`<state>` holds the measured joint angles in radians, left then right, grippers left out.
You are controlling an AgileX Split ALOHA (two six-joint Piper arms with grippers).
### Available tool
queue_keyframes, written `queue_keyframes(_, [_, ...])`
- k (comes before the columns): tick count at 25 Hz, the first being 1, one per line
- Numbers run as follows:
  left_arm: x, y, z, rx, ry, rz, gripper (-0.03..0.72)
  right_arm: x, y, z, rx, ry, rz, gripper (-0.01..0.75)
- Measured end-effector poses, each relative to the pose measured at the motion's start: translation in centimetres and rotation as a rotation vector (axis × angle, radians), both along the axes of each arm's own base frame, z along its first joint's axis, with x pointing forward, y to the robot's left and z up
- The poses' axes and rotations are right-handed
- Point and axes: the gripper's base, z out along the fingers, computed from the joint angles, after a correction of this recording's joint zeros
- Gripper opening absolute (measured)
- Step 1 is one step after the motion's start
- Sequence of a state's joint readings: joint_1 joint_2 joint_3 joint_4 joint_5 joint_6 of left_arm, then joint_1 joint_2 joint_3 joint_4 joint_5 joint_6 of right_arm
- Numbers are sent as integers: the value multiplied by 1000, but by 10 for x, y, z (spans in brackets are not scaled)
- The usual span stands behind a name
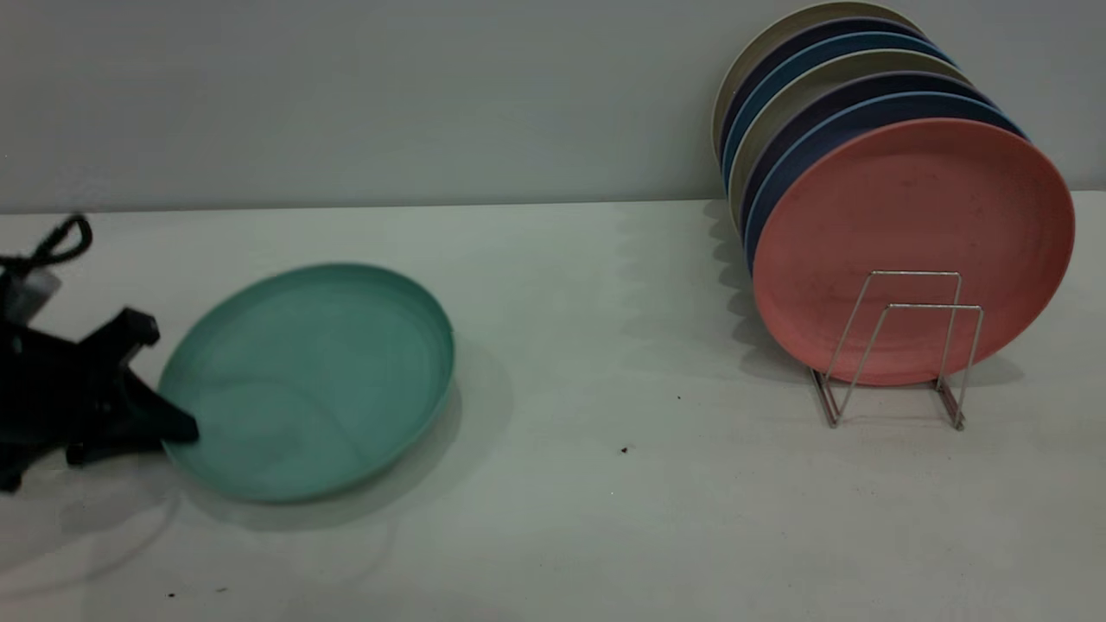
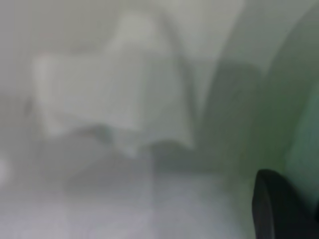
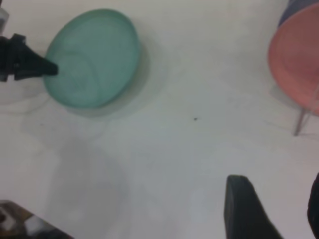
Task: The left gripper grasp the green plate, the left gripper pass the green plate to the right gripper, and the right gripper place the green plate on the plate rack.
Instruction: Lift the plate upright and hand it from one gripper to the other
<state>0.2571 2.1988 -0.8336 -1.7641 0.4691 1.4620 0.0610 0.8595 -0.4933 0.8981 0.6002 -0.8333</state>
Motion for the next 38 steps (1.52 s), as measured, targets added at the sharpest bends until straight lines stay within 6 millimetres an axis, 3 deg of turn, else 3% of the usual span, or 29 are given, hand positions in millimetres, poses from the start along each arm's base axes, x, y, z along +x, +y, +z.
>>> queue_keyframes(6, [15, -5, 31, 77, -151, -101, 17, 32, 6, -22, 64, 62, 11, 330])
queue_keyframes(15, [20, -65, 60, 175, -319, -396, 17, 80, 18, -75, 195, 136, 52, 330])
queue_keyframes(22, [16, -97, 67, 169, -353, -494, 16, 106, 30, -109, 288, 224, 156, 330])
queue_keyframes(30, [11, -118, 72, 63, -371, -540, 16, 128, 33, -130, 287, 248, 196, 330])
queue_keyframes(38, [9, -123, 76, -32, -362, -524, 16, 134, 35, -129, 298, 223, 223, 330])
